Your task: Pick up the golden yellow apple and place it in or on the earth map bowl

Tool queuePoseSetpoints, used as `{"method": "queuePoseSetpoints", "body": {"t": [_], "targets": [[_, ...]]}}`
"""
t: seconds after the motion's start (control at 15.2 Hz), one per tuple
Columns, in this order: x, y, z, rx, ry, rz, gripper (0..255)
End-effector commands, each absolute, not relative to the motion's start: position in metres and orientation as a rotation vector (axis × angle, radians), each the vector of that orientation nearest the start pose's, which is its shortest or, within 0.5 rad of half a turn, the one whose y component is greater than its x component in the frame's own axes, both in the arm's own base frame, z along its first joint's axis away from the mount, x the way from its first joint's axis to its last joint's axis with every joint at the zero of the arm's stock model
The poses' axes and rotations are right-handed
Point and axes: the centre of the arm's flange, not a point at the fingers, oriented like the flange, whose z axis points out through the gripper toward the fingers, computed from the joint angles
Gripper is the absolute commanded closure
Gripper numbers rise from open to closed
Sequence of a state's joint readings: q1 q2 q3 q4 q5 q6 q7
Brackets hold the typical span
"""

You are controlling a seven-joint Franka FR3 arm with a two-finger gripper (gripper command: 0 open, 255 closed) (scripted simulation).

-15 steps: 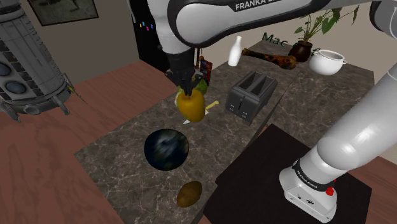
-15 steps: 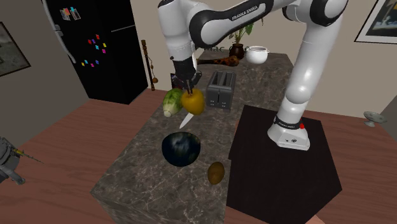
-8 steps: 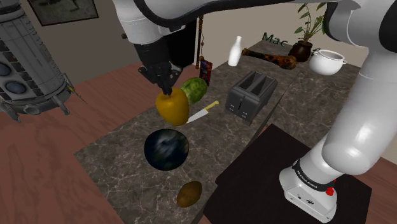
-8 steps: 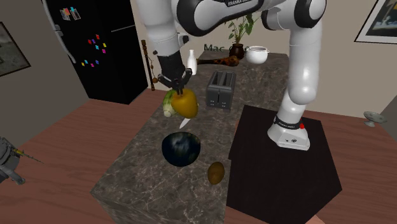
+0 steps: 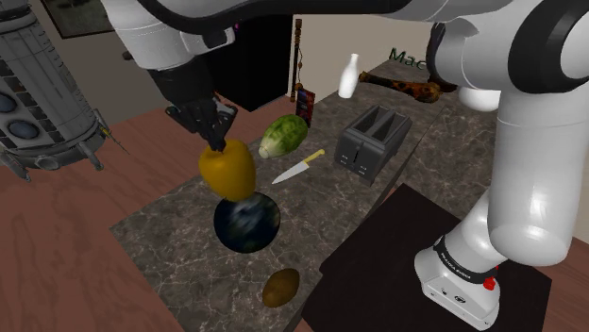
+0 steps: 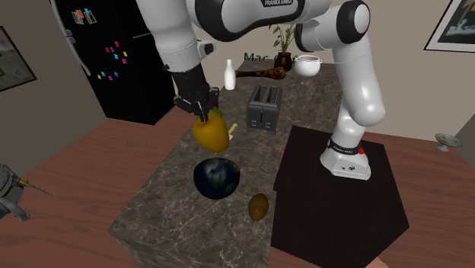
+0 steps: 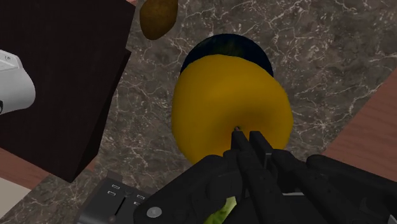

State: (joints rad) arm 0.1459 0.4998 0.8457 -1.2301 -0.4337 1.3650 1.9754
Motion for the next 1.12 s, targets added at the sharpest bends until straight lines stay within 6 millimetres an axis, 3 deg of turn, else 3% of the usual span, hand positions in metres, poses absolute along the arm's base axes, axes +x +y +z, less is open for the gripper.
{"method": "queuePoseSetpoints", "body": {"t": [0.0,1.06], "targets": [[0.487,0.429,0.526,-2.903,1.689,-0.070,255],[0.487,0.429,0.442,-2.903,1.689,-0.070,255]]}}
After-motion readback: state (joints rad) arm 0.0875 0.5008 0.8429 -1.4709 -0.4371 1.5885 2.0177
